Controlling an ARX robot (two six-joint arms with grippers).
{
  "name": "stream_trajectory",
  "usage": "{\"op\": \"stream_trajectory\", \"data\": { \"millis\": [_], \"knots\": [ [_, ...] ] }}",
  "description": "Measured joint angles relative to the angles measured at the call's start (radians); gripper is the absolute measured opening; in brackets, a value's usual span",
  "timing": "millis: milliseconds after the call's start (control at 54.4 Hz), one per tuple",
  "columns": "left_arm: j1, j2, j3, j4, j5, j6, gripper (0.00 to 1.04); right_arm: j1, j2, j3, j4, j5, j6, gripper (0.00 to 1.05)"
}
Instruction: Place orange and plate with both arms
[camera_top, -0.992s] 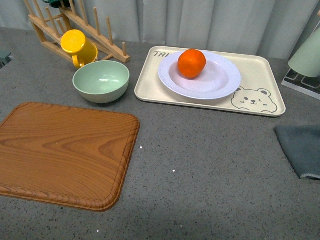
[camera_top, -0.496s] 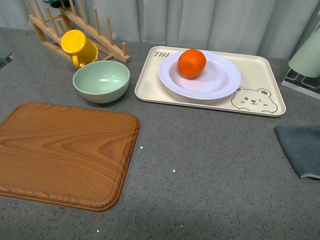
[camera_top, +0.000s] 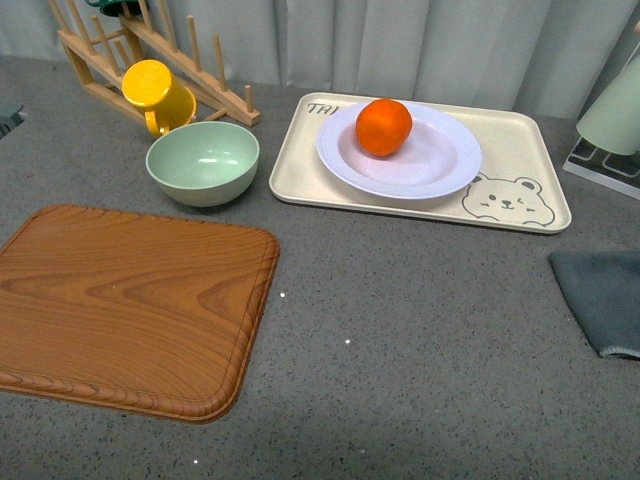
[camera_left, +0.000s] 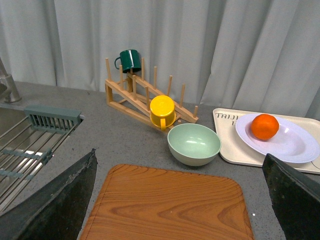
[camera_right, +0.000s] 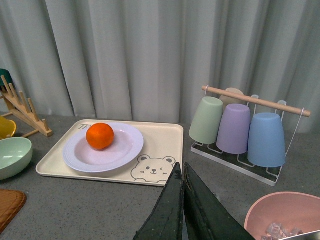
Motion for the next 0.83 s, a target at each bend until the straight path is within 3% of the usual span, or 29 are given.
{"op": "stream_trajectory", "data": {
  "millis": [92,367,496,827],
  "knots": [
    [0.000,0.000,0.000,0.000,0.000,0.000,0.98,0.000,0.000,0.000,0.000,0.000,-0.002,0.09],
    [0.000,0.000,0.000,0.000,0.000,0.000,0.98,0.000,-0.001,0.000,0.000,0.000,-0.002,0.73],
    [0.000,0.000,0.000,0.000,0.000,0.000,0.98,0.000,-0.001,0.000,-0.001,0.000,-0.002,0.96],
    [0.000,0.000,0.000,0.000,0.000,0.000,0.98,0.000,-0.001,0.000,-0.001,0.000,-0.002,0.96]
  ]
}}
